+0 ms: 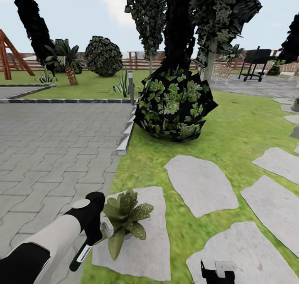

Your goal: Pick up the pesticide atomizer in the garden and spray insectifuge to fully cover both potted plants in the garden.

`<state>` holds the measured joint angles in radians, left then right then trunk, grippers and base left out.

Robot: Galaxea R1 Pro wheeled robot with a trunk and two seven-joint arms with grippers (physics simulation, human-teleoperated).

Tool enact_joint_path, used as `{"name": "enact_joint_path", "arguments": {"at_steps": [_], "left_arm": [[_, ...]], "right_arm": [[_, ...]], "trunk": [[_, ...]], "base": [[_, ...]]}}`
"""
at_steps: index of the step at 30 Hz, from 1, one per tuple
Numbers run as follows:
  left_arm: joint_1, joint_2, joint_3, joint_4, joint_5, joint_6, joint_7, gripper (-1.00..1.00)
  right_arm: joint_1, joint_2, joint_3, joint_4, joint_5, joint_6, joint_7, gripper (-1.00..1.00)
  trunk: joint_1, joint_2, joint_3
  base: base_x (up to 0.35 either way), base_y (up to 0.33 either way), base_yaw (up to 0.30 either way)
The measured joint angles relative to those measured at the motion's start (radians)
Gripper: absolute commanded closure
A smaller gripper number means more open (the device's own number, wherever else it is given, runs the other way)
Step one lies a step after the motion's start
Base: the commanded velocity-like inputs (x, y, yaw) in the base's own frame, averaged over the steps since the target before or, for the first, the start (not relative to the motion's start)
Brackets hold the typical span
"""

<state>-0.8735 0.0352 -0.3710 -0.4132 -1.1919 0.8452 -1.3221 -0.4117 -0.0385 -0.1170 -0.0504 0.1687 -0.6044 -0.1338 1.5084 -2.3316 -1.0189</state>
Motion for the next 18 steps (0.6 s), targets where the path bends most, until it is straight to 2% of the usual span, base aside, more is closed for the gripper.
{"name": "enact_joint_path", "arguments": {"at_steps": [5, 7, 8, 11, 12, 14, 16, 18], "left_arm": [[0.025, 0.0, 0.0, -0.002, 0.001, 0.0, 0.001, 1.0], [0.042, 0.001, 0.001, -0.001, 0.009, 0.001, 0.028, 1.0], [0.043, 0.001, 0.001, 0.0, 0.019, 0.001, 0.034, 1.0], [0.05, 0.001, 0.001, 0.0, 0.087, 0.001, 0.047, 1.0], [0.052, 0.003, 0.005, 0.0, 0.097, 0.001, 0.06, 1.0], [0.059, 0.031, 0.058, 0.0, 0.1, 0.0, 0.09, 1.0], [0.06, 0.047, 0.107, 0.0, 0.102, -0.001, 0.097, 1.0], [0.061, 0.043, 0.119, -0.003, 0.103, 0.0, 0.111, 1.0]], "right_arm": [[0.0, 0.0, 0.0, 0.0, 0.0, 0.0, 0.0, -1.0], [0.0, 0.0, 0.0, 0.0, 0.0, 0.0, 0.0, -1.0], [0.0, 0.0, 0.0, 0.0, 0.0, 0.0, 0.0, -1.0], [0.0, 0.0, 0.0, 0.0, 0.0, 0.0, 0.0, -1.0], [0.0, 0.0, 0.0, 0.0, 0.0, 0.0, 0.0, -1.0], [0.0, 0.0, 0.0, 0.0, 0.0, 0.0, 0.0, -1.0], [0.0, 0.0, 0.0, 0.0, 0.0, 0.0, 0.0, -1.0], [0.0, 0.0, 0.0, 0.0, 0.0, 0.0, 0.0, -1.0]], "trunk": [[0.0, 0.0, 0.0], [0.0, 0.0, 0.0], [0.0, 0.0, 0.0], [0.0, 0.0, 0.0], [0.0, 0.0, 0.0], [0.0, 0.0, 0.0], [0.0, 0.0, 0.0], [0.0, 0.0, 0.0]], "base": [[-0.009, 0.018, -0.108], [-0.001, 0.001, -0.006], [0.0, 0.0, -0.003], [0.0, 0.0, 0.0], [0.0, 0.0, 0.0], [0.0, 0.0, 0.0], [0.0, 0.0, 0.0], [0.0, 0.0, 0.0]]}}
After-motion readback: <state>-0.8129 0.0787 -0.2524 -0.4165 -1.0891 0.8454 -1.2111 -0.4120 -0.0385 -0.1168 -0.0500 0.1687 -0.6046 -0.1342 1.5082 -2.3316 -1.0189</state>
